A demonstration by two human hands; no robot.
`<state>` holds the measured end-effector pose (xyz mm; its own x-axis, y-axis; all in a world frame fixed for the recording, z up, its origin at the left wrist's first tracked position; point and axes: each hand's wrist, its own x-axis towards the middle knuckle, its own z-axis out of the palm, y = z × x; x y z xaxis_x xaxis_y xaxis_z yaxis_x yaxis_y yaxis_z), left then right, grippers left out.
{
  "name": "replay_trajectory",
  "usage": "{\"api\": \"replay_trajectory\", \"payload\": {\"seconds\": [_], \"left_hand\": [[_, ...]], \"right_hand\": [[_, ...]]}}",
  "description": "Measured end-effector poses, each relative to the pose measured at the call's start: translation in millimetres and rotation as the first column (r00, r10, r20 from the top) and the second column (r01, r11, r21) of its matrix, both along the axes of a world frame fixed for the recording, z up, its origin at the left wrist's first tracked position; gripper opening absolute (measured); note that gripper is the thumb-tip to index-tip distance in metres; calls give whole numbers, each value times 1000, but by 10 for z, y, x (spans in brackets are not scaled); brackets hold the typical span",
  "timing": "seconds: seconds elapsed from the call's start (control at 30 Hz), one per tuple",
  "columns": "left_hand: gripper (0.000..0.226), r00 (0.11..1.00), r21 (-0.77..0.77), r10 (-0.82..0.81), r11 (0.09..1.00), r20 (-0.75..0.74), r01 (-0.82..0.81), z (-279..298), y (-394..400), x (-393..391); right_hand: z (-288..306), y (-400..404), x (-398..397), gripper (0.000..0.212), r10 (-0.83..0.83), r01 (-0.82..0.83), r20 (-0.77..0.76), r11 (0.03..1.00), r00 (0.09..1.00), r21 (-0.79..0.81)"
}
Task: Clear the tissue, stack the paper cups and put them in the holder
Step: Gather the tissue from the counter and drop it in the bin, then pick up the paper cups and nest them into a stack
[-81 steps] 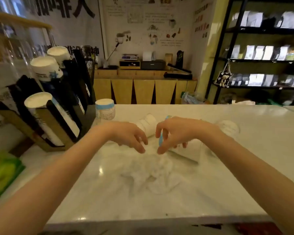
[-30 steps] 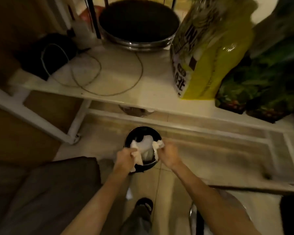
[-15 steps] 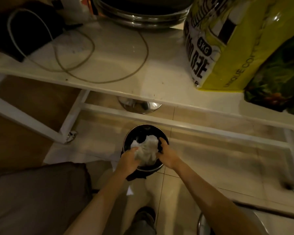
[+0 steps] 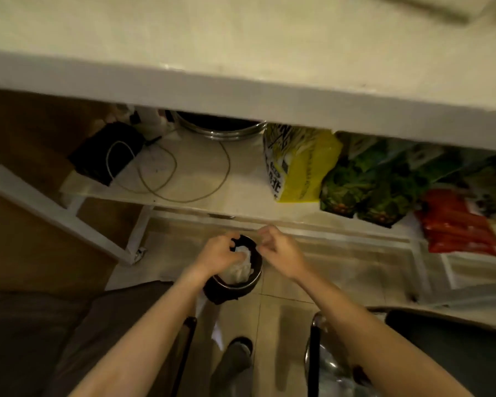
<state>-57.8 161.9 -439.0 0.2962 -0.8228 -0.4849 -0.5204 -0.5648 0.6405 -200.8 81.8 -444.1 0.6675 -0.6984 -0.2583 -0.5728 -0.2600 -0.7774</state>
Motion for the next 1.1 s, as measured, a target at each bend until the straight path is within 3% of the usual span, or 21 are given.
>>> {"api": "replay_trajectory", "payload": {"seconds": [0.3,0.47,0.7,0.9,1.1], "left_hand": [[39,974,-116,-224,967,22,225,1817,-19,-373],[27,951,-274,-302,911,63,307,2681,-29,-423],[21,977,-536,-134,820,163,202,3549,-457,-506],[31,980,-649,-76,740,182,178,3887,-949,-372],[47,933,-678,0,687,360,262,4055,-1582,-103]], "right_hand": [[1578,195,-520,32,50,-23,113,973,992,-231],[2395,218,-691,28,65,32,238,924,969,-382],[3311,-197,-644,30,4,208,413,860,911,-467],[3628,-737,-563,42,-10,269,401,758,916,-595],[3780,-1321,-498,57,-44,286,347,668,937,-687]]}}
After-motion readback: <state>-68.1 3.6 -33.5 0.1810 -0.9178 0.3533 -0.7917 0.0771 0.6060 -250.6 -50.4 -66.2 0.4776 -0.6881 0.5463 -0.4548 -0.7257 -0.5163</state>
